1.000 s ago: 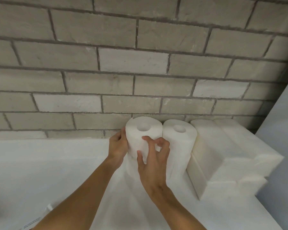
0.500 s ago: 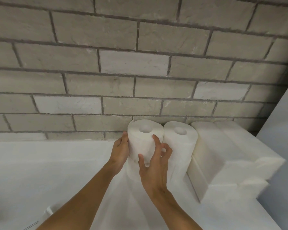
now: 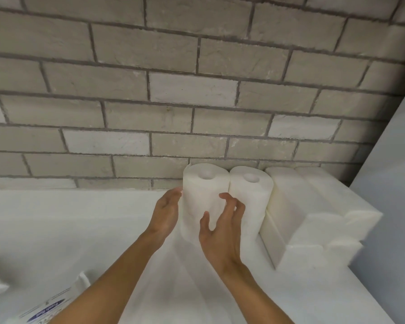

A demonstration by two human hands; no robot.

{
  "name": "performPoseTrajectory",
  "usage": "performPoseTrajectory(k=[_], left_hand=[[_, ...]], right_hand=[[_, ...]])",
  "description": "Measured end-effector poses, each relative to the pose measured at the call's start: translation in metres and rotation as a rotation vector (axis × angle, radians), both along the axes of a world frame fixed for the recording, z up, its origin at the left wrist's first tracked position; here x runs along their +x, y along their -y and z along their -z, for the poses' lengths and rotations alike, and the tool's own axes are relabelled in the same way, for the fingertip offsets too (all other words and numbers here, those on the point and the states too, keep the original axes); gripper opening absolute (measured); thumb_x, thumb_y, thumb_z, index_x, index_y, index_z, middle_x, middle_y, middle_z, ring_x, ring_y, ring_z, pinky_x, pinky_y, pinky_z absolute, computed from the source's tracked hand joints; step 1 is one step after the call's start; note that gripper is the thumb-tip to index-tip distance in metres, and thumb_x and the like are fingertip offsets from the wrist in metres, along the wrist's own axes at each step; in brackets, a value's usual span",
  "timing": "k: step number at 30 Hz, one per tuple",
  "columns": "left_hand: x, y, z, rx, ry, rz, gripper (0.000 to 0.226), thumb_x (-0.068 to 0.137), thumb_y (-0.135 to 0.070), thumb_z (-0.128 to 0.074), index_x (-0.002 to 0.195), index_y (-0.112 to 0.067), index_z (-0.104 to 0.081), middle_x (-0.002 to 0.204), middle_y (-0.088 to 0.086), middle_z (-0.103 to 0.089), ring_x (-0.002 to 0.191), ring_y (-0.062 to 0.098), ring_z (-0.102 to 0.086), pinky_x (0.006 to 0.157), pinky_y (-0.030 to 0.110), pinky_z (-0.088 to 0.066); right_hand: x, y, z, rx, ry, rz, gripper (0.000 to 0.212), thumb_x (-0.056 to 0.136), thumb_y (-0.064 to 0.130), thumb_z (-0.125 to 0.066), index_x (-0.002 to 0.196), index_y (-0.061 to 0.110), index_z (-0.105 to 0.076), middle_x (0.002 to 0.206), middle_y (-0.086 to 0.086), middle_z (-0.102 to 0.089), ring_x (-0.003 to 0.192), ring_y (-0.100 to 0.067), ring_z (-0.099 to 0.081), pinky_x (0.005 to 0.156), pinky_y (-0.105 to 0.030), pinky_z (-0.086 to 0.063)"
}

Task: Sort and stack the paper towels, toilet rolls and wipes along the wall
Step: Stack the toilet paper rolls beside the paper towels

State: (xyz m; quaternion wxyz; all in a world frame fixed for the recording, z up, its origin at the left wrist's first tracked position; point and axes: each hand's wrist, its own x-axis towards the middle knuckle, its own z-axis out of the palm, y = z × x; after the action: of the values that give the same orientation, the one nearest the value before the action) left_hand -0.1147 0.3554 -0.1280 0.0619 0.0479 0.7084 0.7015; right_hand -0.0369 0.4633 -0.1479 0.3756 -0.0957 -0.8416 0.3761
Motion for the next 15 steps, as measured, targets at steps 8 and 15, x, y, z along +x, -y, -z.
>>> performPoseTrajectory(k=[8,15], left_hand=[[0.059,0.063,-0.008,-0.112,-0.054,-0.002,0.028,0.103,-0.023,-0.042,0.122,-0.025,-0.063,0.129,-0.005,-0.060,0.123,0.017,-0.051,0.101,0.026,-0.035],[0.095,0.146,-0.011,-0.215,-0.107,0.021,0.027,0.100,-0.018,-0.045,0.106,-0.028,-0.070,0.118,-0.011,-0.066,0.111,0.006,-0.058,0.081,0.012,-0.040]], right_hand=[[0.041,0.047,-0.019,-0.174,0.123,-0.168,0.022,0.093,0.011,-0.057,0.105,0.029,-0.052,0.114,0.008,-0.046,0.099,-0.005,-0.055,0.076,-0.008,-0.042],[0.075,0.103,-0.028,-0.236,0.135,-0.245,0.024,0.088,0.007,-0.059,0.087,0.031,-0.059,0.102,0.012,-0.060,0.093,-0.005,-0.062,0.076,-0.022,-0.054]])
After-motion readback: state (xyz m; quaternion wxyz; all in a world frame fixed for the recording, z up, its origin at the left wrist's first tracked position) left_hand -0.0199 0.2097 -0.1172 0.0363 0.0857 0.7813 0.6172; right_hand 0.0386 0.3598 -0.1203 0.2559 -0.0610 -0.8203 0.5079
